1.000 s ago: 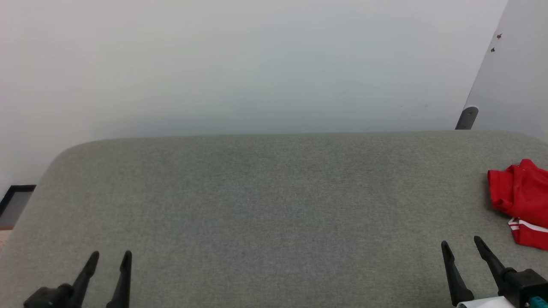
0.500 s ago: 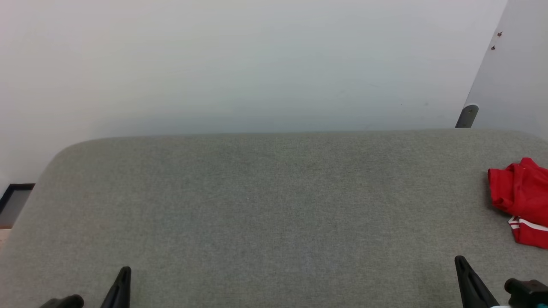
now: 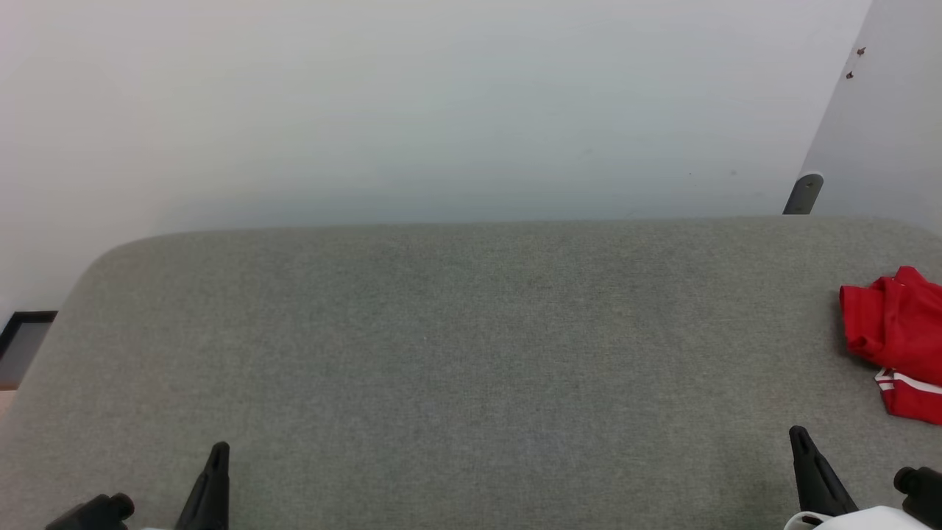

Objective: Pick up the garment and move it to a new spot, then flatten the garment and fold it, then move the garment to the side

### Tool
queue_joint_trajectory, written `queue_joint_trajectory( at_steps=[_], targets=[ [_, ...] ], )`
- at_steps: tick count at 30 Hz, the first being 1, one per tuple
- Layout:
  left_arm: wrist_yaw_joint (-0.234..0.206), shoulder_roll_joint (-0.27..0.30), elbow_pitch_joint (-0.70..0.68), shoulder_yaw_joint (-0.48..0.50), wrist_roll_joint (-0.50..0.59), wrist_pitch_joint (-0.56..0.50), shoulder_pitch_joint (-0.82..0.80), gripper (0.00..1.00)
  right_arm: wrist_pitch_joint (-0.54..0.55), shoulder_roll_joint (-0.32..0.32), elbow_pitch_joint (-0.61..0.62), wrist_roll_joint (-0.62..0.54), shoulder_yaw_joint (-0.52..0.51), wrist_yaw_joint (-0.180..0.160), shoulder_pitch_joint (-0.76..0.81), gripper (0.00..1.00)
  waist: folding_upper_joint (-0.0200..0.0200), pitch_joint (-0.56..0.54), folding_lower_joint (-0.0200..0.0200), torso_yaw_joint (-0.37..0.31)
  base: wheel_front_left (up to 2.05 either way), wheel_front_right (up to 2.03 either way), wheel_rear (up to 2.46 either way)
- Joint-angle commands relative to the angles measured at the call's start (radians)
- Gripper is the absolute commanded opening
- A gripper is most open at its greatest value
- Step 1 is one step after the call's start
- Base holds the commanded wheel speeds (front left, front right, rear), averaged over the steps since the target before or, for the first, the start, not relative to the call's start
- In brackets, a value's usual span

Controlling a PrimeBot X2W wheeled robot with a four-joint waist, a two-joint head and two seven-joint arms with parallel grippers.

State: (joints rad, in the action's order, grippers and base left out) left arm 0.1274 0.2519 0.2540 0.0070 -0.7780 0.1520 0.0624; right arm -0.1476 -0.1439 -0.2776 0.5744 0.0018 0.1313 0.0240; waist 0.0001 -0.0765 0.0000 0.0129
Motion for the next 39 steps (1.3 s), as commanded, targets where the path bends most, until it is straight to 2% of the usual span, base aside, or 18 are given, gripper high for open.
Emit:
queue_joint_trajectory(
  at_steps=[1, 18, 39],
  targets=[
    [0.001, 0.003, -0.014, 0.011, -0.033, -0.006, -0.028, 0.0, 0.008, 0.001, 0.017, 0.042, -0.011, 0.0, -0.032, 0.0, -0.0001, 0.001, 0.0, 0.0, 0.0, 0.0, 0.0],
    [0.002, -0.046, -0.014, 0.035, -0.227, -0.07, -0.065, 0.0, 0.069, 0.023, 0.022, 0.284, -0.037, 0.0, -0.058, 0.0, -0.0001, 0.014, 0.0, -0.002, 0.0, 0.0, 0.0],
    [0.003, -0.097, -0.013, 0.06, -0.426, -0.134, -0.102, 0.0, 0.133, 0.046, 0.027, 0.531, -0.064, -0.001, -0.086, 0.0, -0.0001, 0.031, 0.0, -0.005, 0.0, 0.0, 0.0]
  ],
)
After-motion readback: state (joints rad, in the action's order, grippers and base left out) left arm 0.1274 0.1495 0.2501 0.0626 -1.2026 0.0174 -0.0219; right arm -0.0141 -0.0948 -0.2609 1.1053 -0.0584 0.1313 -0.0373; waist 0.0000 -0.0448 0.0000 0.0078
